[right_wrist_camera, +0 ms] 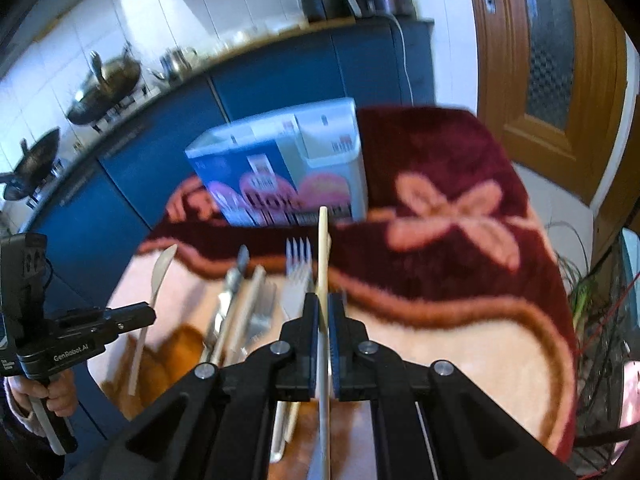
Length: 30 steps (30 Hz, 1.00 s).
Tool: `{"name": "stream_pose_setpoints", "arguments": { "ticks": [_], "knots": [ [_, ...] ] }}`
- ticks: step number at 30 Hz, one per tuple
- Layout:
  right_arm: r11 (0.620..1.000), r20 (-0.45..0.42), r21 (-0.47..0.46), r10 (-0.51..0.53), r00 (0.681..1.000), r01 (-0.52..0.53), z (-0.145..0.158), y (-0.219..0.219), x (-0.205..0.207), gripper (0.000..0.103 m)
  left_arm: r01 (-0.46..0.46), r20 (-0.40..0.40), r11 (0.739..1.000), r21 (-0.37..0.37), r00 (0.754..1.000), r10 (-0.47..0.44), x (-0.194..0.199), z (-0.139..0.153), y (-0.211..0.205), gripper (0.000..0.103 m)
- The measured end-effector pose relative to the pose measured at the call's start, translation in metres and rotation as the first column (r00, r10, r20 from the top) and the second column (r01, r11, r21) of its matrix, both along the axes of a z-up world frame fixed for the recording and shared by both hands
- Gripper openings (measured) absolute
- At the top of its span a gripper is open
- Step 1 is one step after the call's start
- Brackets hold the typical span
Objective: Organize utensils
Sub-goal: 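Lift the white spoon with the left tool while the right tool lifts the chopstick, then lower the spoon into the caddy with the left tool while the right tool lowers the chopstick in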
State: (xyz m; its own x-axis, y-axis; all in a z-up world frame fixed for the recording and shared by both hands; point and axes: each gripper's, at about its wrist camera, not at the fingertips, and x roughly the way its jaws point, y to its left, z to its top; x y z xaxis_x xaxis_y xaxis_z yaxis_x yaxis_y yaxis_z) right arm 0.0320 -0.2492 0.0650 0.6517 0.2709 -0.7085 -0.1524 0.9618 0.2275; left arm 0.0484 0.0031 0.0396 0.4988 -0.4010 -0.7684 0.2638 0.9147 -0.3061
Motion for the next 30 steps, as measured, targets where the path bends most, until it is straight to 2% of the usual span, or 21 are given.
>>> {"name": "stream_pose_setpoints", "arguments": {
  "ticks": [4,8,11,12,17,20,25,30],
  "knots": [
    [1.000,0.104,0.023,-0.003,0.995,0.001,0.017,0.001,0.002,0.006,-0.016,0.112,0.998,-0.066,0.993,0.023,0.011,0.025,0.002,0.006],
    [0.999,0.211,0.039,-0.003,0.977,-0.005,0.036,0.001,0.012,0.006,-0.044,0.235,0.994,-0.097,0.970,0.066,0.029,0.054,0.004,0.006],
    [0.999,0.291,0.037,-0.003,0.957,-0.008,0.051,0.002,0.023,0.006,-0.069,0.343,0.992,-0.104,0.934,0.101,0.048,0.075,0.001,0.006],
    [0.999,0.304,0.037,-0.004,0.953,-0.007,0.054,0.001,0.028,0.006,-0.075,0.363,0.992,-0.104,0.925,0.108,0.052,0.079,0.000,0.006],
    [0.998,0.356,0.060,-0.019,0.934,-0.003,0.065,-0.002,0.055,0.006,-0.121,0.498,0.986,-0.117,0.851,0.164,0.086,0.103,-0.008,0.006],
    [0.997,0.393,0.073,-0.029,0.919,0.000,0.070,-0.004,0.070,0.006,-0.143,0.538,0.982,-0.120,0.822,0.185,0.102,0.107,-0.013,0.006],
    [0.998,0.467,0.064,-0.042,0.883,0.013,0.077,-0.001,0.096,0.006,-0.173,0.620,0.978,-0.116,0.757,0.208,0.124,0.104,-0.021,0.006],
    [0.998,0.528,0.062,-0.058,0.848,0.030,0.075,0.003,0.119,0.006,-0.218,0.616,0.968,-0.122,0.748,0.246,0.147,0.087,-0.023,0.006]
  ]
}}
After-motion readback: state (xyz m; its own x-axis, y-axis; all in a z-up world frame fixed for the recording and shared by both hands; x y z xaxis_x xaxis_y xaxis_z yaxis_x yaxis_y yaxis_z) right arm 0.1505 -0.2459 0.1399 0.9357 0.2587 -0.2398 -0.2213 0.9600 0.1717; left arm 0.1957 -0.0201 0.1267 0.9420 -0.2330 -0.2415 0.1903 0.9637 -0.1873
